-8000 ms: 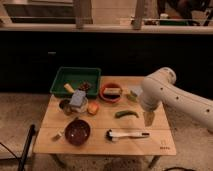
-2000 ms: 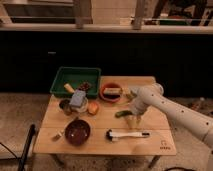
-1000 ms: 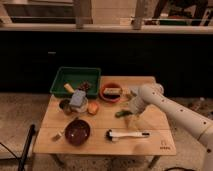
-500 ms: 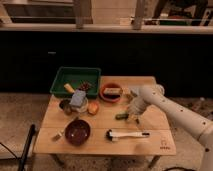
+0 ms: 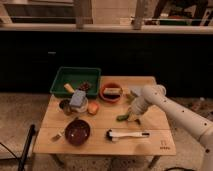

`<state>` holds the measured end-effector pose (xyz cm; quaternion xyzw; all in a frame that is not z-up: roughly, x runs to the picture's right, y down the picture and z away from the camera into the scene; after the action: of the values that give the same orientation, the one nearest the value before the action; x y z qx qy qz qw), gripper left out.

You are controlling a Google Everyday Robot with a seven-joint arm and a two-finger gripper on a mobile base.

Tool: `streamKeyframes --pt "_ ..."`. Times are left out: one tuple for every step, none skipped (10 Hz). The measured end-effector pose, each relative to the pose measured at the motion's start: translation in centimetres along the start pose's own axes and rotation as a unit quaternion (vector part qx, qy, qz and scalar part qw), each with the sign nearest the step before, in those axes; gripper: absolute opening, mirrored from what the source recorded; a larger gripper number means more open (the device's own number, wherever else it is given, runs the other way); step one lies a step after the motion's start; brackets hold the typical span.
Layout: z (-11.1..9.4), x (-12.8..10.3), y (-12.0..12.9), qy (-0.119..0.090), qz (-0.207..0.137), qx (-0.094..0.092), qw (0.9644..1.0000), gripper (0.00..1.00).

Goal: Place pepper in purple bowl

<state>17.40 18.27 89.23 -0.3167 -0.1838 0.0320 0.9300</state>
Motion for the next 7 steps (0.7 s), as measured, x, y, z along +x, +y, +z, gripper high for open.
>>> streamKeyframes --pt "-0.2 0.4 0.0 0.001 0.002 0.002 1.0 0.0" --pt "-0.6 0.6 0.0 0.0 0.004 0.007 1.0 0.0" --pt "-1.0 0.6 -0.2 -0.002 0.006 0.013 0.9999 0.0" --pt "-1.6 0.7 -0.3 -0.004 0.007 0.019 0.9998 0.0" --pt "-2.4 0.7 -0.5 -0.006 0.007 0.027 0.9996 0.0" --pt "-3.3 0.7 -0.6 -0.008 0.006 0.035 0.9993 0.0" --pt "-4.0 0.7 -0.7 -0.01 0.005 0.041 0.9991 0.0"
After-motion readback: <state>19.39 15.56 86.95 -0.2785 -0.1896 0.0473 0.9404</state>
